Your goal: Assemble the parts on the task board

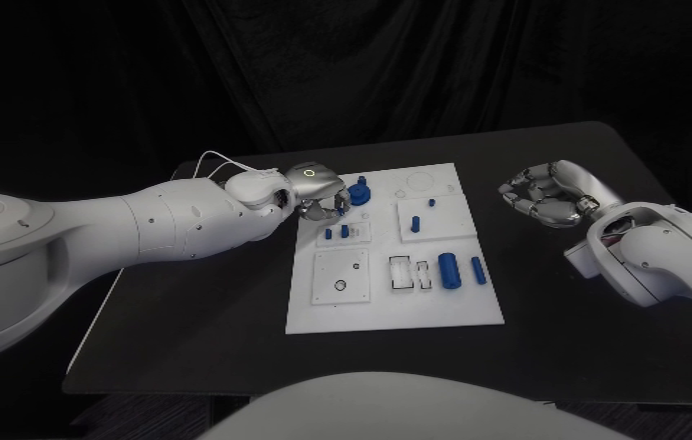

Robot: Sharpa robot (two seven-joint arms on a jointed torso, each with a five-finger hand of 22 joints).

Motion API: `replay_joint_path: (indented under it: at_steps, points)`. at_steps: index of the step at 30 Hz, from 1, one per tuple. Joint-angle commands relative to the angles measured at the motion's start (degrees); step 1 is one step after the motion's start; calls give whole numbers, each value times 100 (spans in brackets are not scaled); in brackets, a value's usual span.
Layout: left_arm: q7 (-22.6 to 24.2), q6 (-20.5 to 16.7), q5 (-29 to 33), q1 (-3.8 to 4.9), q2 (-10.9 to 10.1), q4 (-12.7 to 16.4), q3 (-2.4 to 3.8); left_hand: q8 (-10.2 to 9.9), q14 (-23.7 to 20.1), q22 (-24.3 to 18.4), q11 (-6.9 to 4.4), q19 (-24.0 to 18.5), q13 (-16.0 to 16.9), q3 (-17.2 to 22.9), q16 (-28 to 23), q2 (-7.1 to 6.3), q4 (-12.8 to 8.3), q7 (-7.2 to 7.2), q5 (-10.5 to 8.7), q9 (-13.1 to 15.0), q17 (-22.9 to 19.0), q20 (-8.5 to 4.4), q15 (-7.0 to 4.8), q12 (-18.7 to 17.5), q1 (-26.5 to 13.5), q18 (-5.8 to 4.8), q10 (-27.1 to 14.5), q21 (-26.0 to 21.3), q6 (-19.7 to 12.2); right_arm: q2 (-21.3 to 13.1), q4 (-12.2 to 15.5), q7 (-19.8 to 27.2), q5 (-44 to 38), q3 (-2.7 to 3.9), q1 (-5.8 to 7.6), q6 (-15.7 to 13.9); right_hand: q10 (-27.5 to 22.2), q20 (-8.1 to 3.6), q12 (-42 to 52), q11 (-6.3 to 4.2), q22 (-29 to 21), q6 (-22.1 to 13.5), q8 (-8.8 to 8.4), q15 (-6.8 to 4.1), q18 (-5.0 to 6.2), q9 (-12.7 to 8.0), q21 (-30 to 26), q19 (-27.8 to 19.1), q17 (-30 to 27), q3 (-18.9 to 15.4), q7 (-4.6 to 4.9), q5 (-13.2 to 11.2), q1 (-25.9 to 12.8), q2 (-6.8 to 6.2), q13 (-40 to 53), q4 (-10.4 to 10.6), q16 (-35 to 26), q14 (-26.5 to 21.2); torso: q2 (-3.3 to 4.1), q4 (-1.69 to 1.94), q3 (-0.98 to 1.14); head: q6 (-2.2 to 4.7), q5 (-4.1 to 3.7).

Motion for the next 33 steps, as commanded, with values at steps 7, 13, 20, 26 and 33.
replay_joint_path:
  at_steps: [7,13,20,26,33]
  points:
    - [-79,-30,3,-9,24,-47,4,13,-19,615,-9,-9,8,8,-35,-28,-56,4,6,8,-13,9,8,-48,11,10,41,15,21,0,11,-102,-27,3,-13,63,2,-16,-11,-16,666,10,19,15,54,-8,-35,-42,451,27,-14,33,-4,-1,6,7,-21,75,-3,1,2,0,-11]
    - [-114,27,3,-12,49,-74,4,-1,-11,626,-5,3,4,10,-29,-32,-59,8,-26,5,5,10,11,-70,-1,2,39,53,7,7,6,-112,-27,3,-13,79,-1,-17,-12,-16,665,4,20,14,55,-10,-39,-43,449,31,-14,33,0,-2,1,2,-22,75,1,3,0,0,0]
    - [-110,65,3,-28,62,-69,4,-10,-8,629,-9,7,3,13,-27,-30,-62,6,-41,2,11,11,11,-79,-4,0,42,65,-3,11,8,-116,-27,3,-13,90,2,-18,-11,-17,666,2,20,14,54,-11,-37,-43,449,34,-13,33,2,-2,4,-1,-23,74,4,2,0,0,-29]
    - [-98,70,3,-37,43,-54,4,-22,-9,630,-12,8,2,16,-28,-28,-64,3,-54,-1,8,12,10,-91,-7,-1,45,67,-18,-5,14,-125,-27,3,-13,92,2,-18,-11,-17,666,2,20,14,54,-11,-37,-43,449,34,-13,33,2,-2,4,-1,-23,74,5,8,2,0,-39]
    - [-91,64,3,-42,31,-46,4,-33,-6,631,-14,8,0,20,-26,-24,-65,0,-61,-5,12,12,9,-100,-12,-1,48,68,-33,8,9,-127,-27,3,-13,102,-2,-19,-13,-17,667,0,21,13,53,-12,-33,-41,445,38,-14,34,8,0,-1,-5,-26,73,7,2,-2,0,-17]
